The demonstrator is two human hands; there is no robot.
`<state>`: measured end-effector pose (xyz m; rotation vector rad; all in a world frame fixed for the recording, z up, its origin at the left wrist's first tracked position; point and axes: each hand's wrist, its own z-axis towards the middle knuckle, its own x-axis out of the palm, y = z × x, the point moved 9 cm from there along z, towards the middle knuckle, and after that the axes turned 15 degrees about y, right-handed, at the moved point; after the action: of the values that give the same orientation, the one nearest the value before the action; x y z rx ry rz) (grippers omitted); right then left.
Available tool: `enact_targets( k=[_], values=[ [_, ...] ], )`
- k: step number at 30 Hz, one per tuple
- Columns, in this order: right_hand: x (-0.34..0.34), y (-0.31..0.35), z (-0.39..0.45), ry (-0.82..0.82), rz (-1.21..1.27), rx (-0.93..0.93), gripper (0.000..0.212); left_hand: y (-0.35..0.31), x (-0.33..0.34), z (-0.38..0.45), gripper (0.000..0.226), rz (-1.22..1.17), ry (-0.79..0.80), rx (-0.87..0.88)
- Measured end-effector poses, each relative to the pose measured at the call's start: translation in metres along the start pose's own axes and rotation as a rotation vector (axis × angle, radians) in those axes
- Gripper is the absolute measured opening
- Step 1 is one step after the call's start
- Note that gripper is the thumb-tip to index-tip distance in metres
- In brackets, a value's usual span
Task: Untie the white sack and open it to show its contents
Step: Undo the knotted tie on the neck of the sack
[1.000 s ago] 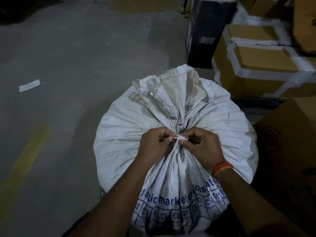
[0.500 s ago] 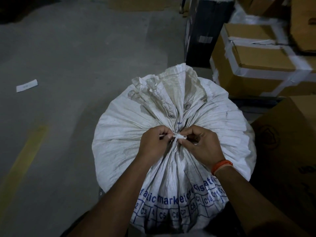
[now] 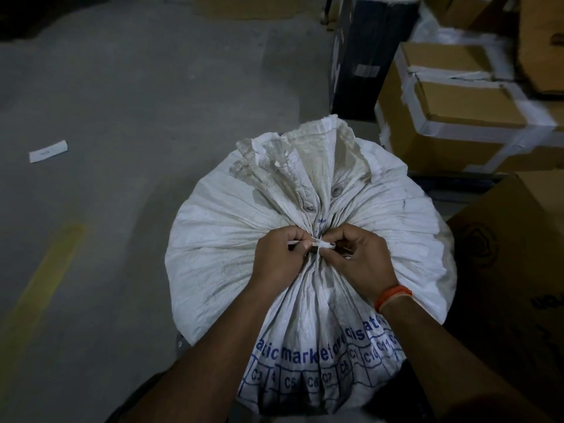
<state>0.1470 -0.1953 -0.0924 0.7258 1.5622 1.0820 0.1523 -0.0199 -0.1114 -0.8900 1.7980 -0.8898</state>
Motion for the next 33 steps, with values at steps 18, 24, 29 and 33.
enact_targets(
  k=[18,24,29,33],
  values=[
    [0.001,0.001,-0.001,0.01,0.015,0.009,0.015,-0.008,0.001,-0.007,0.008,0.03,-0.073,0.023],
    [0.001,0.0,0.001,0.018,0.02,0.023,0.016,0.0,-0.008,-0.003,0.003,-0.002,0.023,-0.006],
    [0.001,-0.004,0.001,0.018,0.017,0.033,0.018,0.001,-0.01,-0.004,0.003,0.007,0.04,-0.009],
    [0.0,-0.003,0.002,0.02,0.003,0.029,0.017,-0.002,-0.008,-0.003,0.005,0.019,0.055,-0.003]
  ],
)
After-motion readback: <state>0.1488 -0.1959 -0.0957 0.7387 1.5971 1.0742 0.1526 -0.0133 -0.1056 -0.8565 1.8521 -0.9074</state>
